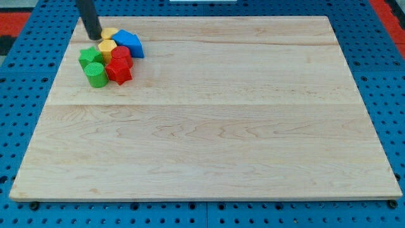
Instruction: Separate the yellow hexagon and red star from the group of blocks
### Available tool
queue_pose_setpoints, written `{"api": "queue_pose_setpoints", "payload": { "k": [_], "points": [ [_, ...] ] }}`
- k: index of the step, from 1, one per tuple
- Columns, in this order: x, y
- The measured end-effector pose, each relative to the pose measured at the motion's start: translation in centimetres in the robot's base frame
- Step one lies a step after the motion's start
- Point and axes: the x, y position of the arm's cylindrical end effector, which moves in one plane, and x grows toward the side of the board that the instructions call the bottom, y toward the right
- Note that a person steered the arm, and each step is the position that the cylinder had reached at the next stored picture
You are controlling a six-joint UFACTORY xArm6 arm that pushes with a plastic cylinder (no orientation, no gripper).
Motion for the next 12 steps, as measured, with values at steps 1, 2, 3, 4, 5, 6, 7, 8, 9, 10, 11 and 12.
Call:
{"api": "queue_pose_setpoints", "payload": {
  "k": [1,2,3,4,5,6,7,8,9,10,11,12],
  "points": [
    [-0.1,0.2],
    [4.7,1.3],
    [8.8,2.3],
    [9.3,5.0],
    [10.1,2.9],
    [13.0,1.9],
    [14.8,6.1],
    [13.2,10.6],
    [12.8,7.1],
    [11.2,2.3],
    [7.3,5.4],
    [9.5,10.2]
  ]
}}
